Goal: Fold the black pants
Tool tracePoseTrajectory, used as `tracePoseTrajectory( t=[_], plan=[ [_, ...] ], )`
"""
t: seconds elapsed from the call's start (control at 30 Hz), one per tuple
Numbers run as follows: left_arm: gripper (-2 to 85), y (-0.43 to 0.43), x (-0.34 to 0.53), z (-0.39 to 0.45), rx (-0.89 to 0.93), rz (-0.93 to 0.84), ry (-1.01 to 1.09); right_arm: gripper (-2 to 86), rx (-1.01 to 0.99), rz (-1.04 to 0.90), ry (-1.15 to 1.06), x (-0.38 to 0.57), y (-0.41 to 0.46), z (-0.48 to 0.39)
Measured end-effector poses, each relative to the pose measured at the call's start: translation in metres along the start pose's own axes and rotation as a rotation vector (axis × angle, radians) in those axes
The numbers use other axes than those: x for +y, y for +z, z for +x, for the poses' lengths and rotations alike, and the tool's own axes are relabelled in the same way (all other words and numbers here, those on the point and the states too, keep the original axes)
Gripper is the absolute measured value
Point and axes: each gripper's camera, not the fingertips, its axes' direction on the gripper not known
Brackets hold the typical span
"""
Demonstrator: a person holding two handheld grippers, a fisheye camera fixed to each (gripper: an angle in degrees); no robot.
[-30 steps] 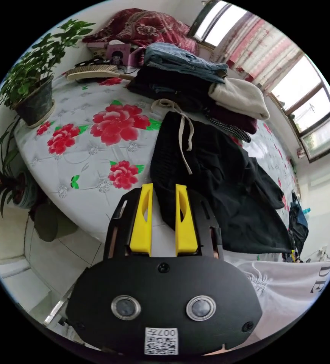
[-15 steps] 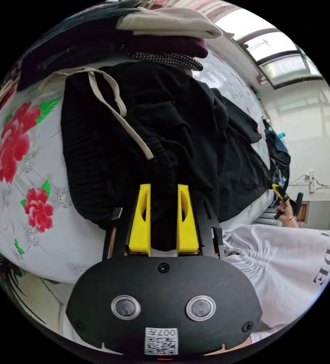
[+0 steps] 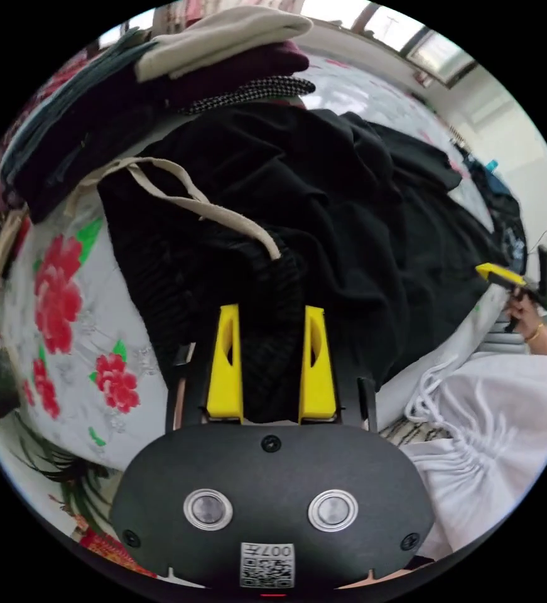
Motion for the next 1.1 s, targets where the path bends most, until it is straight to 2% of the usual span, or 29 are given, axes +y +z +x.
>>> tracePoseTrajectory(
  t=[0.07, 0.1, 0.27, 0.3, 0.33, 0.4, 0.43, 0.47, 0.53, 0.57, 0.63, 0.77, 0.9, 1.0, 1.1],
  plan=[
    [11.4, 0.000, 0.003, 0.000, 0.029, -0.021, 0.009, 0.0, 0.043, -0.091, -0.013, 0.003, 0.017, -0.003],
    [11.2, -0.003, 0.008, -0.005, 0.049, -0.023, -0.021, -0.1, 0.061, -0.076, -0.008, 0.004, 0.017, -0.003],
    [6.5, -0.054, 0.061, -0.035, 0.075, 0.181, -0.177, -0.1, 0.036, -0.065, 0.014, 0.006, 0.010, 0.012],
    [3.7, -0.068, 0.080, -0.047, -0.015, 0.213, -0.268, -0.1, 0.033, -0.069, 0.015, 0.005, 0.009, 0.014],
    [0.5, -0.074, 0.098, -0.060, -0.168, 0.166, -0.367, -0.1, 0.035, -0.071, 0.016, 0.003, 0.007, 0.017],
    [-0.2, -0.074, 0.122, -0.081, -0.356, 0.026, -0.502, 0.0, 0.035, -0.019, -0.002, 0.002, -0.002, 0.018],
    [-0.3, -0.075, 0.139, -0.089, -0.390, 0.026, -0.559, 0.1, 0.026, 0.028, -0.012, 0.001, -0.009, 0.019],
    [-0.4, -0.077, 0.147, -0.091, -0.367, 0.047, -0.572, 0.3, 0.015, 0.061, -0.007, 0.001, -0.016, 0.021],
    [0.6, -0.081, 0.170, -0.091, -0.128, 0.195, -0.601, 0.8, -0.007, 0.088, 0.006, 0.000, -0.023, 0.026],
    [1.1, -0.080, 0.173, -0.088, -0.068, 0.240, -0.597, 1.1, -0.012, 0.093, 0.011, 0.000, -0.026, 0.030],
    [6.3, -0.071, 0.167, -0.070, 0.108, 0.341, -0.495, 1.7, -0.006, 0.084, 0.014, 0.001, -0.025, 0.034],
    [12.2, -0.050, 0.120, -0.037, 0.166, 0.305, -0.293, 3.2, 0.005, 0.045, 0.018, 0.003, -0.021, 0.039],
    [11.2, 0.000, 0.062, -0.019, 0.038, -0.025, -0.180, 4.0, 0.007, 0.075, 0.068, 0.009, -0.028, 0.049],
    [7.9, -0.006, 0.048, -0.022, 0.047, -0.046, -0.141, 4.4, 0.040, 0.123, 0.167, 0.021, -0.042, 0.071],
    [2.4, -0.029, 0.058, -0.041, 0.115, 0.084, -0.267, 4.7, 0.075, 0.216, 0.354, 0.047, -0.066, 0.109]
  ],
)
